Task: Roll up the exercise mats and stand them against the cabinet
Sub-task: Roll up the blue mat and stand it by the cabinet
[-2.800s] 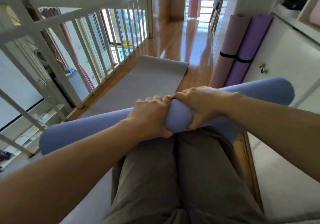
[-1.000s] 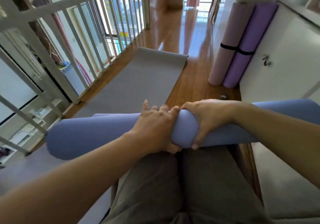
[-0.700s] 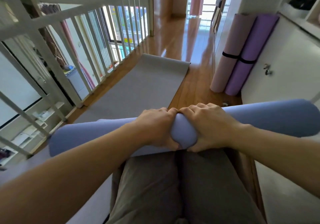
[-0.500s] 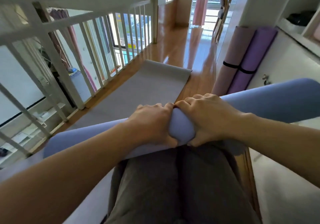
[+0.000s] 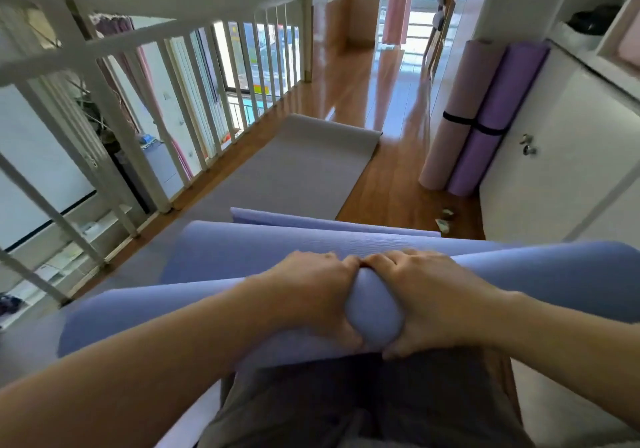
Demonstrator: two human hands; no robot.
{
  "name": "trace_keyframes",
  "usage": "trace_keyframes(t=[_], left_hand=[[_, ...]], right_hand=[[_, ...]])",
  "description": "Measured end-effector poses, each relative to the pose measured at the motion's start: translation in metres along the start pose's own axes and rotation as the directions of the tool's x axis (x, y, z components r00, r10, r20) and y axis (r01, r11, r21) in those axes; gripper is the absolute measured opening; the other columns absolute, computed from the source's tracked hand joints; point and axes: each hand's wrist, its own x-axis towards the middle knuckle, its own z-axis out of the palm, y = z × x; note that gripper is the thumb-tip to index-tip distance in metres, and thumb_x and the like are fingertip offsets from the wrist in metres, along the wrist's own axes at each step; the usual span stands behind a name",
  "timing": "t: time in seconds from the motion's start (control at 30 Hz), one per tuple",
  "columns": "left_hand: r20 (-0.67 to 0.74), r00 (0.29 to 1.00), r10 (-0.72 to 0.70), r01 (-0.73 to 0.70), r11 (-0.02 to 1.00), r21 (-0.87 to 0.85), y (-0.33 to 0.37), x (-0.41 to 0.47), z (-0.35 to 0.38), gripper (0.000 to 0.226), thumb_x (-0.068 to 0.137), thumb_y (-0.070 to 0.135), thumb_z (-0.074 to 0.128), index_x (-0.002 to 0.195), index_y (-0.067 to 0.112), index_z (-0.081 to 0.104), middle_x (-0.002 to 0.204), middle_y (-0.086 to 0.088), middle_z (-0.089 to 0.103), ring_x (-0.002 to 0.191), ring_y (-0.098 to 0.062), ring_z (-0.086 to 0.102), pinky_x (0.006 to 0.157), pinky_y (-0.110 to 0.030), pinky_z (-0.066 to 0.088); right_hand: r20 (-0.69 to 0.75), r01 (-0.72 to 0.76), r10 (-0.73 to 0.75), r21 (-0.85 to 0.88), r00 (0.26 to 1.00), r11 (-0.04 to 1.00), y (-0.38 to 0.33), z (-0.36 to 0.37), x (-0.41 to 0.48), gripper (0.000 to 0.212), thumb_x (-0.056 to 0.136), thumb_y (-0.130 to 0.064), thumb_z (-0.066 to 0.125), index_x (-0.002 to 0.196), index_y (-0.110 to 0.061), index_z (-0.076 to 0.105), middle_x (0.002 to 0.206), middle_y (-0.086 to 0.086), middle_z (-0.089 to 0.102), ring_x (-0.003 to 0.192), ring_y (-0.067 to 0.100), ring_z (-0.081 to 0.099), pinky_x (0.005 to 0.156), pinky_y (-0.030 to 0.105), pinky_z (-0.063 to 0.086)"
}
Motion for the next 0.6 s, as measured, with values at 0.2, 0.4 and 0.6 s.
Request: trace_keyframes(t=[0.2,0.4,0.6], left_hand=[[-0.006,1.0,-0.017,0.016,0.999,-0.031,-0.013,0.013,-0.009,0.083,0.074,0.069,0.061,0.143,0.034,0.031,0.137,0.006,0.048,0.121,-0.018,0.047,0.102,-0.039,0.037],[-0.15,0.989,-0.008,0.019,0.997,0.074,-0.01,0.016,0.004,0.093,0.072,0.066,0.066,0.145,0.03,0.021,0.14,0.002,0.043,0.124,-0.02,0.044,0.105,-0.037,0.034],[-0.006,1.0,0.024,-0.025,0.987,-0.156,-0.034,0.037,-0.012,0.09,0.069,0.061,0.073,0.143,0.032,0.03,0.134,0.007,0.049,0.116,-0.014,0.049,0.095,-0.027,0.038]], right_hand=[[0.221,-0.023,-0.015,0.166,0.975,0.986,0.028,-0.014,0.039,0.089,0.052,-0.066,0.081,0.128,-0.037,0.045,0.117,-0.015,0.058,0.104,0.008,0.054,0.095,0.034,0.046],[0.367,-0.093,-0.012,0.268,0.93,0.959,0.041,-0.02,0.063,0.077,0.061,-0.055,0.083,0.127,-0.038,0.048,0.116,-0.017,0.057,0.11,0.009,0.054,0.1,0.033,0.043],[0.098,-0.035,0.039,-0.041,0.994,0.999,0.031,-0.014,0.04,0.106,0.052,-0.073,0.076,0.14,-0.031,0.033,0.133,-0.011,0.05,0.118,0.012,0.049,0.1,0.031,0.041]])
